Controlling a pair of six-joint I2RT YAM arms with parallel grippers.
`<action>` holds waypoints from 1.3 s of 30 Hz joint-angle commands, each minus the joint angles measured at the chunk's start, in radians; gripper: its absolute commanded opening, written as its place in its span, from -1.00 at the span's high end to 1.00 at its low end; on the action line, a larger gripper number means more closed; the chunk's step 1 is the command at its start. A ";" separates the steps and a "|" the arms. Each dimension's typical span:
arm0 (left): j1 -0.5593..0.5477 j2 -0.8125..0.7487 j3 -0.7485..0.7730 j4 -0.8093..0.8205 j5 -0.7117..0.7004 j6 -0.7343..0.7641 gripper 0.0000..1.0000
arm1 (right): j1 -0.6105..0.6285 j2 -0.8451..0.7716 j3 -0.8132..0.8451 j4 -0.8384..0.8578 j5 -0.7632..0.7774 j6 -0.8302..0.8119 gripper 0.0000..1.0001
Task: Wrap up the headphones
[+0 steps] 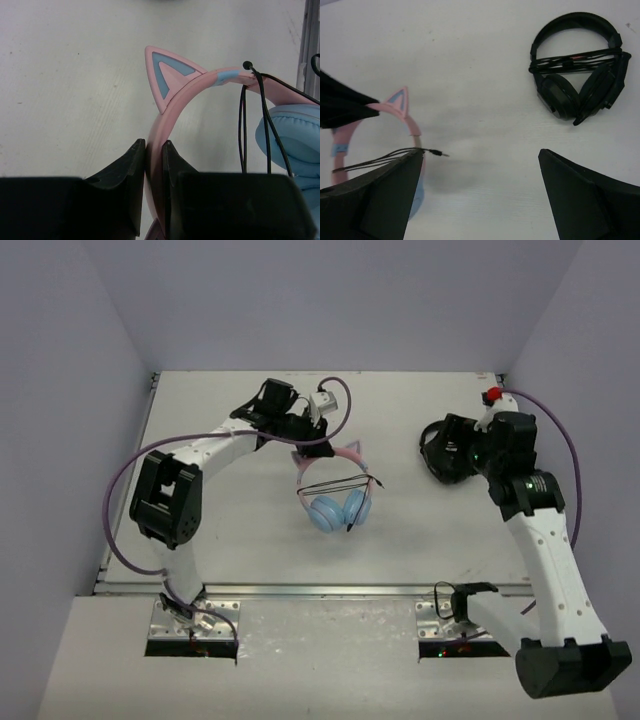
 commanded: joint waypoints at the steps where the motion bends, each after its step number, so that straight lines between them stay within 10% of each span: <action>1: -0.015 0.061 0.096 -0.040 0.076 0.032 0.99 | 0.003 -0.142 -0.039 -0.001 -0.119 0.036 -0.98; 23: -0.103 0.395 0.186 0.000 0.201 0.103 0.93 | 0.001 -0.408 -0.168 -0.072 -0.401 0.067 -0.98; 32: -0.107 0.350 0.168 0.075 0.120 0.010 0.36 | 0.001 -0.405 -0.178 -0.076 -0.411 0.047 -0.98; 33: -0.107 0.341 0.168 0.083 0.117 -0.007 0.13 | 0.003 -0.403 -0.175 -0.081 -0.408 0.044 -0.98; 34: -0.107 0.330 0.166 0.086 0.114 -0.013 -0.83 | 0.003 -0.400 -0.173 -0.082 -0.409 0.041 -0.98; 39: -0.106 0.221 0.173 0.104 -0.019 -0.101 -1.00 | 0.003 -0.383 -0.158 -0.092 -0.391 0.016 -0.98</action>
